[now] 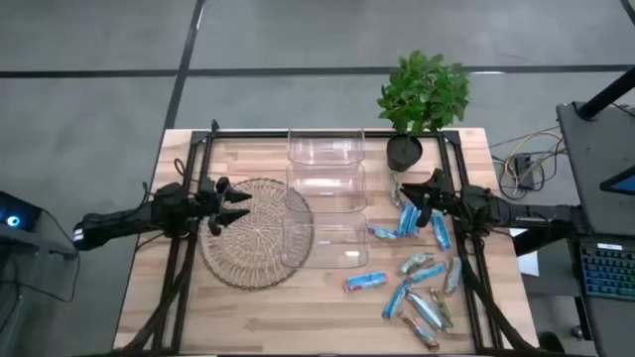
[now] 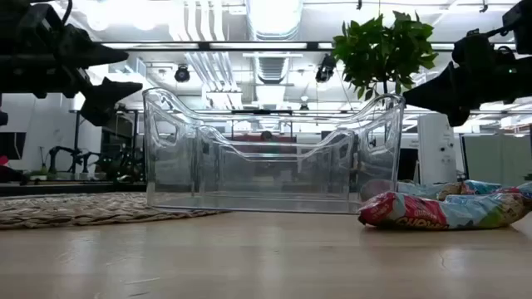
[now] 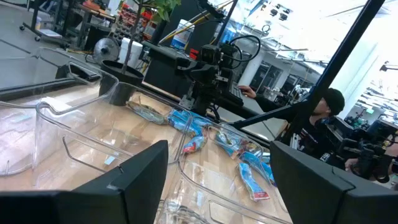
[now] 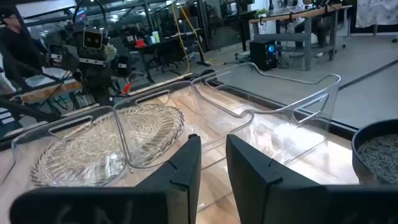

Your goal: Pick and place Granola Bars by type

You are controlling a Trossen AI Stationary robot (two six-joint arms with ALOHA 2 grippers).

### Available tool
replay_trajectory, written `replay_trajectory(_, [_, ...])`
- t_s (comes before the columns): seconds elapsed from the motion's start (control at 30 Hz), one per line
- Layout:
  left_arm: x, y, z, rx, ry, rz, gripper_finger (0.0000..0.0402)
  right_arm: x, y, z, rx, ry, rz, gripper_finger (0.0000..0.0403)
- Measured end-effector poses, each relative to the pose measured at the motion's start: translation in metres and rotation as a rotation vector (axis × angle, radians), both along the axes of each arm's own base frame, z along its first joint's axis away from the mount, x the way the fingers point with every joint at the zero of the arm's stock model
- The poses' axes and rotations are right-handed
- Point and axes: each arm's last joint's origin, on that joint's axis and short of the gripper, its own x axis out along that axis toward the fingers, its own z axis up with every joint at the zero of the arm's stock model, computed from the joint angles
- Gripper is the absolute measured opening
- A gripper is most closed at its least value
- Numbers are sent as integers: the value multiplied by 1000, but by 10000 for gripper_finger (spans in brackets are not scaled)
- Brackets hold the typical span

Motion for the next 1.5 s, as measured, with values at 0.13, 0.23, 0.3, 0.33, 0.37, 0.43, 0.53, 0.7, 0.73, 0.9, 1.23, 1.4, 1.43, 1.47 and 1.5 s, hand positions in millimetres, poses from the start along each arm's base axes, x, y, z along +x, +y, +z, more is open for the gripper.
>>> replay_trajectory(0.13, [0,0,0,0,0,0,261,0,0,0,0,0,0,68])
replay_trajectory(0.23, [0,0,0,0,0,0,261,0,0,0,0,0,0,68])
replay_trajectory(0.3, [0,0,0,0,0,0,261,0,0,0,0,0,0,68])
replay_trajectory(0.33, [0,0,0,0,0,0,261,0,0,0,0,0,0,68])
replay_trajectory(0.37, [0,0,0,0,0,0,261,0,0,0,0,0,0,68])
replay_trajectory(0.43, [0,0,0,0,0,0,261,0,0,0,0,0,0,68])
replay_trajectory(0.53, [0,0,0,0,0,0,261,0,0,0,0,0,0,68])
replay_trajectory(0.7, [0,0,0,0,0,0,261,0,0,0,0,0,0,68])
replay_trajectory(0.73, [0,0,0,0,0,0,261,0,0,0,0,0,0,68])
replay_trajectory(0.9, [0,0,0,0,0,0,261,0,0,0,0,0,0,68])
replay_trajectory(1.23, [0,0,0,0,0,0,261,0,0,0,0,2,0,71])
replay_trajectory(1.4, [0,0,0,0,0,0,261,1,1,1,-26,0,49,105])
replay_trajectory(1.43, [0,0,0,0,0,0,261,1,2,2,-35,0,59,115])
replay_trajectory(1.47, [0,0,0,0,0,0,261,0,2,4,-39,4,61,127])
replay_trajectory(1.5, [0,0,0,0,0,0,261,0,2,8,-46,8,62,139])
